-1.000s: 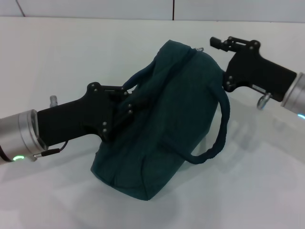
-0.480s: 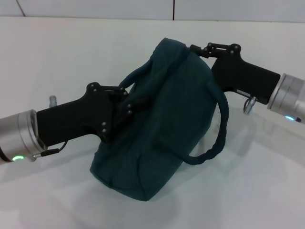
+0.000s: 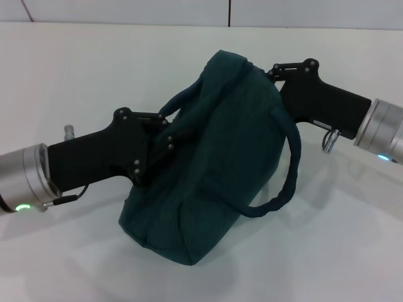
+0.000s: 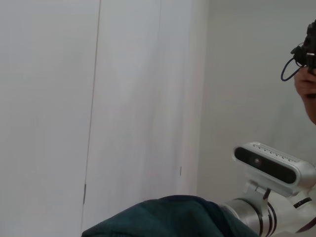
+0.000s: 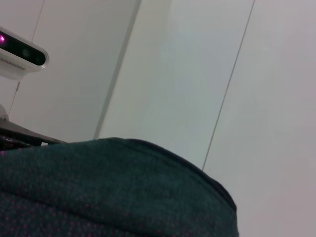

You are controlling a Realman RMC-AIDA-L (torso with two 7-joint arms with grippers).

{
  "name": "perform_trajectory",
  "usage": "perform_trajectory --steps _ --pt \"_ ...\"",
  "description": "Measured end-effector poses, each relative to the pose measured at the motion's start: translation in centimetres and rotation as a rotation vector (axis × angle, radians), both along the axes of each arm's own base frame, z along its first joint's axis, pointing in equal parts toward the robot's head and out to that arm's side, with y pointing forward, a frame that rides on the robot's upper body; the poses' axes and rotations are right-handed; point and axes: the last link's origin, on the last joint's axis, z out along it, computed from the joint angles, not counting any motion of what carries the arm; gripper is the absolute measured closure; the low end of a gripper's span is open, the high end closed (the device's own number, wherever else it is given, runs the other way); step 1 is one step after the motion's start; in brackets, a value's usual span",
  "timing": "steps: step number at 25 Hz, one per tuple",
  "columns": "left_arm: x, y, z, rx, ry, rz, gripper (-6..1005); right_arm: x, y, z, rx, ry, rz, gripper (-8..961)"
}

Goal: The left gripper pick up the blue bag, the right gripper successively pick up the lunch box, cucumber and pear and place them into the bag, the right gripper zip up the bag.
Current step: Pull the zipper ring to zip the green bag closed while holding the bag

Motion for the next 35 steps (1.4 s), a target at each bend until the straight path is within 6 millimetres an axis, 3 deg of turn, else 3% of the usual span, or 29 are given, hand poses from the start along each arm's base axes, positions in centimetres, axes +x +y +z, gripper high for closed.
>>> perform_trajectory --steps 6,14,25,35 --pt "0.0 0.0 0.0 0.002 0.0 0.001 908 0.1 0.3 0.1 0.008 -0.004 -0.011 850" --pt "-0.1 0.0 0.1 0.004 -0.001 0.003 909 1.8 1.1 0.6 0.058 0.007 -0.128 923" --pt "0.1 0.3 0.2 0.005 0.001 -0.006 906 4.6 1.4 0.6 0.073 -0.037 -0.246 922" --pt "0.6 0.2 -0.5 0.028 -0.031 0.004 902 4.1 1.0 0.6 0.052 0.007 -0.246 885"
